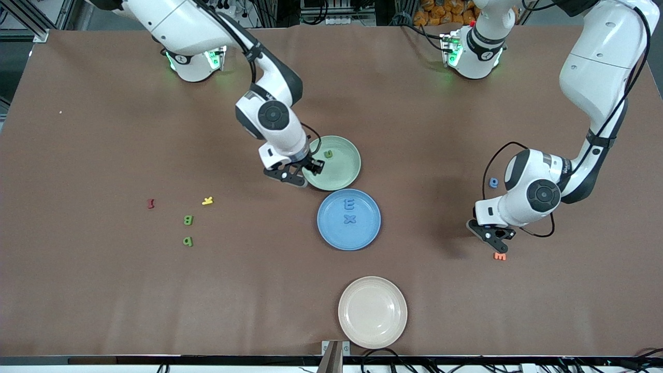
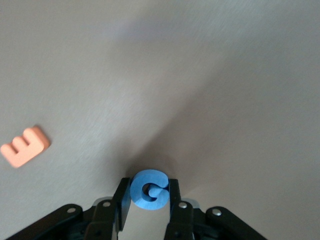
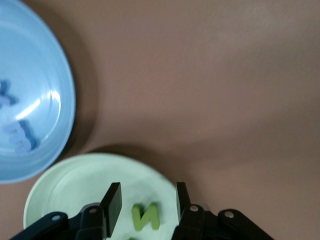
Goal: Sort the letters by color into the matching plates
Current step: 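Release the green piece on the green plate while the left gripper grasps G, then drop the blue G onto the blue plate while the right gripper reaches B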
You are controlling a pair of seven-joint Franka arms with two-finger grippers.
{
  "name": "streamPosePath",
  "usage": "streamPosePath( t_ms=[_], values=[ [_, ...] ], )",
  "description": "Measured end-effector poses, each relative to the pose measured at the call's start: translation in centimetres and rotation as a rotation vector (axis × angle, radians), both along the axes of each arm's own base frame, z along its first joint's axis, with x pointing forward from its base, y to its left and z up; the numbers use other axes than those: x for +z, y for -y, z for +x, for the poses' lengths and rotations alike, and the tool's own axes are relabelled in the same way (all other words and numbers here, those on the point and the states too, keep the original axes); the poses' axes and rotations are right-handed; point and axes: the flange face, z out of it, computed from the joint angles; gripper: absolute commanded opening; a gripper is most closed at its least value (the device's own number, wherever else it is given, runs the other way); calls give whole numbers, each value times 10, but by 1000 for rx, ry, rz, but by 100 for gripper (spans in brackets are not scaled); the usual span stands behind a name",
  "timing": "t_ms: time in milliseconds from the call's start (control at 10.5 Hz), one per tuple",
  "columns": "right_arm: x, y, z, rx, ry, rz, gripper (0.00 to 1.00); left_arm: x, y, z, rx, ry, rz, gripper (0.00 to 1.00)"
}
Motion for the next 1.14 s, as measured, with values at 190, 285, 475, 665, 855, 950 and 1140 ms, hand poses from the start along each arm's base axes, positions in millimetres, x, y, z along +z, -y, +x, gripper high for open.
streamPosePath(
  t_ms=[190,285,475,665,855,950,1140],
  values=[
    [9,25,24,-5,10,16,52,10,33,-1,56,22,-36,0],
    [14,37,33,-1,9,16,52,17,48,-1,81,32,-53,0],
    [19,62,49,17,6,9,52,35,84,-1,166,53,-96,0],
    [19,86,63,37,6,3,51,52,133,-7,233,69,-133,0],
    [19,109,75,58,8,-1,51,58,184,-22,295,69,-147,0],
    [19,119,80,69,9,-3,51,60,211,-32,323,67,-153,0],
    [17,142,91,88,15,-16,51,64,265,-52,368,62,-173,0]
  ],
)
